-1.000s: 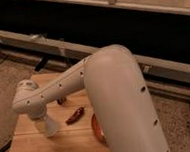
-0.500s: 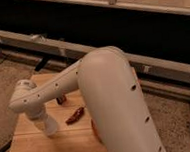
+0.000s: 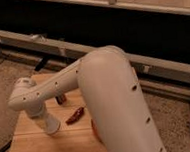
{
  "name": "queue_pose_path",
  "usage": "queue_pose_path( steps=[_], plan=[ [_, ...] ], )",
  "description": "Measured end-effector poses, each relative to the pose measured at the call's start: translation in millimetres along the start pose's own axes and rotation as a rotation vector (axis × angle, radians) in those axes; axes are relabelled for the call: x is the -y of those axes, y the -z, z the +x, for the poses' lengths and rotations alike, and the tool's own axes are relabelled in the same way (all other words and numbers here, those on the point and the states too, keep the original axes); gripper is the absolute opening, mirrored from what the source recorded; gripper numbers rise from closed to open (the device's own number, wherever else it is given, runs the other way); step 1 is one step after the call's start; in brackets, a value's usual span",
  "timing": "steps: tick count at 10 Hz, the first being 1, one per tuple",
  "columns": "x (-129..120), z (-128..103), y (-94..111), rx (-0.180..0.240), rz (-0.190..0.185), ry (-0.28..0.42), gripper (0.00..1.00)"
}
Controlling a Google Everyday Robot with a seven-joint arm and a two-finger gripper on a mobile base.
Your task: Place the ceramic cup over the eraser
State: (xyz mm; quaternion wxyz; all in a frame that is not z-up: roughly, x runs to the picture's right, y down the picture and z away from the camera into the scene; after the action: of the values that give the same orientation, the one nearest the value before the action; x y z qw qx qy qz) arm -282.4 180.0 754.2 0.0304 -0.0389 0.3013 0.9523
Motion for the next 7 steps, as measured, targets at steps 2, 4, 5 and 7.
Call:
queue_pose_path(
  steps=[2, 4, 5, 7],
  plan=[
    [-10.6, -3.8, 35.9, -0.021, -0.024, -0.015, 0.0],
    [-23.5, -9.4, 78.1, -0.03, -0.055, -0.012, 0.0],
    [-29.8, -10.5, 99.2, -0.034, -0.07, -0.007, 0.0],
    [-52.0, -29.0, 131.6, -0.029, -0.1, -0.016, 0.0]
  ],
)
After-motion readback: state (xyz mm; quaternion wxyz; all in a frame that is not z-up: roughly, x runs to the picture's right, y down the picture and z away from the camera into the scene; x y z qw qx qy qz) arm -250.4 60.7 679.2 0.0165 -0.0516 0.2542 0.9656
